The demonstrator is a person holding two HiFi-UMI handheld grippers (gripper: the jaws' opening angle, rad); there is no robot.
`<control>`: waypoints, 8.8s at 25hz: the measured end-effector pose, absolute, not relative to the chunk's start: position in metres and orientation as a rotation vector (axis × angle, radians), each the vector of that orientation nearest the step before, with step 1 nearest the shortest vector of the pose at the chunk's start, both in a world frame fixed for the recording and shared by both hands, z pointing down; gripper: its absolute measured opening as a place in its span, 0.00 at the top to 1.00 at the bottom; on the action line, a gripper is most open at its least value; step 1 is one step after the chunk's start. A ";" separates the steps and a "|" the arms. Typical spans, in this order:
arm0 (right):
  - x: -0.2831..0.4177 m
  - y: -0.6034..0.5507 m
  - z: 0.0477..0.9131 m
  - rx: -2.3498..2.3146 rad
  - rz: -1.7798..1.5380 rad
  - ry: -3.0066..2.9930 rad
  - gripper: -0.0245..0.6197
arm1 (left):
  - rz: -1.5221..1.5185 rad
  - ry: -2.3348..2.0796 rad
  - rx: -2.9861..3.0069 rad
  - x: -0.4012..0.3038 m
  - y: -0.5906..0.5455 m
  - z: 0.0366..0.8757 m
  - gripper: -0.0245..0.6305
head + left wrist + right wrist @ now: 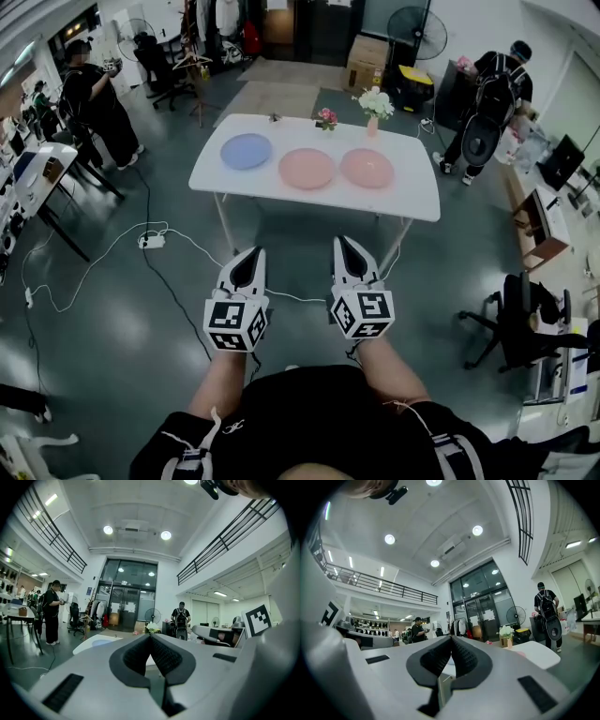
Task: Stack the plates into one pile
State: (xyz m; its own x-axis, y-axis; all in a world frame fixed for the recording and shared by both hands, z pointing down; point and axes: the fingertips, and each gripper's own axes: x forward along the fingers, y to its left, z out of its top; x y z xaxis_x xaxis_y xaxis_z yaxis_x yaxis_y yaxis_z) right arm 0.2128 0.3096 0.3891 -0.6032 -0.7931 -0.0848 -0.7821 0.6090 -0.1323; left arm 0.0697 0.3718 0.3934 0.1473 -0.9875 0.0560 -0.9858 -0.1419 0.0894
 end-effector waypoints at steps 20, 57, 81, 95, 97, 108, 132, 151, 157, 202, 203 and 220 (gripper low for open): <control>0.174 0.163 0.433 -1.506 -0.200 2.622 0.94 | 0.031 -1.907 2.356 0.014 0.222 0.421 0.94; 0.113 -0.277 0.420 -1.531 -0.228 2.627 0.80 | 0.070 -1.893 2.357 -0.047 -0.216 0.409 0.94; 0.113 -0.297 0.664 -1.949 -1.145 2.528 0.78 | 0.154 -1.668 2.395 -0.085 -0.270 0.462 0.94; 0.118 -0.283 0.768 -1.853 -1.856 2.064 0.77 | 0.211 -1.697 2.350 -0.109 -0.265 0.472 0.94; 0.113 -0.285 0.772 -1.816 -1.907 2.025 0.78 | 0.215 -1.704 2.342 -0.112 -0.265 0.472 0.94; 0.100 -0.290 0.780 -1.557 -2.126 1.656 0.88 | 0.217 -1.717 2.340 -0.113 -0.267 0.473 0.94; 0.219 -0.315 0.690 -1.508 -1.778 1.464 0.85 | 0.196 -1.498 2.533 -0.022 -0.295 0.459 0.94; 0.341 -0.301 0.733 -1.652 -1.712 1.114 0.82 | 0.218 -1.279 2.690 0.074 -0.305 0.457 0.94; 0.345 -0.311 0.736 -1.770 -1.688 1.154 0.81 | 0.249 -1.260 2.701 0.081 -0.306 0.458 0.94; 0.247 -0.312 0.394 -1.989 -0.002 2.239 0.94 | 0.126 -1.369 2.671 0.070 -0.333 0.427 0.94; 0.244 -0.316 0.397 -1.965 -0.017 2.255 0.94 | 0.142 -1.399 2.656 0.065 -0.333 0.431 0.94; 0.078 -0.354 0.436 -1.476 -0.242 2.578 0.94 | 0.301 -1.906 2.303 -0.102 -0.290 0.451 0.94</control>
State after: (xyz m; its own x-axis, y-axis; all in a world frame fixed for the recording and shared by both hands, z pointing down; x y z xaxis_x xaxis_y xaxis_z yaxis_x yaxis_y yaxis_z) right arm 0.0782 -0.3541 0.4356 -0.4995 -0.8643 -0.0590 -0.8383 0.4994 -0.2187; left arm -0.1025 -0.2904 0.4515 0.1791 -0.9542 0.2396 -0.9816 -0.1898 -0.0220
